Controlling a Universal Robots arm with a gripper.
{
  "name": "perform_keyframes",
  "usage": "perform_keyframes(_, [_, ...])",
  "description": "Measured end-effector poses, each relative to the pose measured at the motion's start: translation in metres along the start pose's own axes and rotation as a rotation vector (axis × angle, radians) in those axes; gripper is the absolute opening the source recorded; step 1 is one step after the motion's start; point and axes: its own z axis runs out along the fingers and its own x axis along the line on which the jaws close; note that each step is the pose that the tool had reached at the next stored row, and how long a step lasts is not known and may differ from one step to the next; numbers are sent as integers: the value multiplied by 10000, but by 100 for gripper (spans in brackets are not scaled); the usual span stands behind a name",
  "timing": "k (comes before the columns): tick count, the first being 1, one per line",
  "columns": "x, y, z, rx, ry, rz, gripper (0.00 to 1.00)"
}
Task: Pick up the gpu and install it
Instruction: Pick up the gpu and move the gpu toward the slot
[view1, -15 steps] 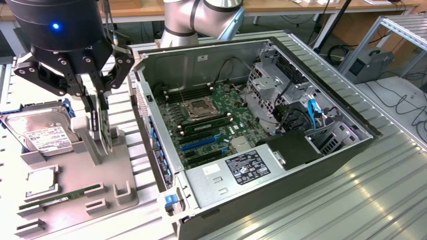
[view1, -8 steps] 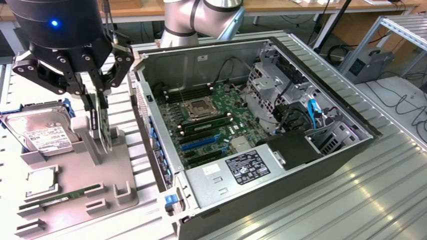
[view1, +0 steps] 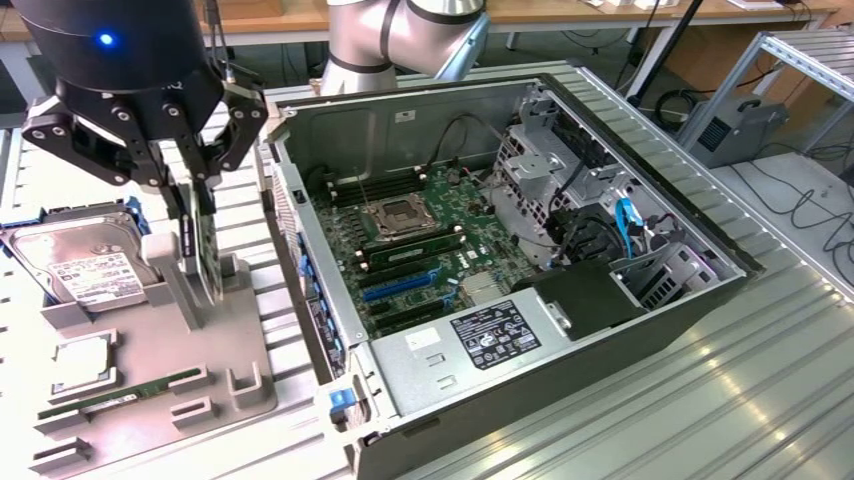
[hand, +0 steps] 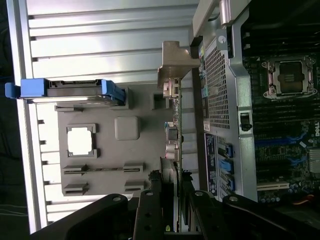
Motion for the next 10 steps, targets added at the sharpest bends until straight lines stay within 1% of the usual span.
perform_keyframes(10, [-1, 2, -48, 0, 0, 0, 26])
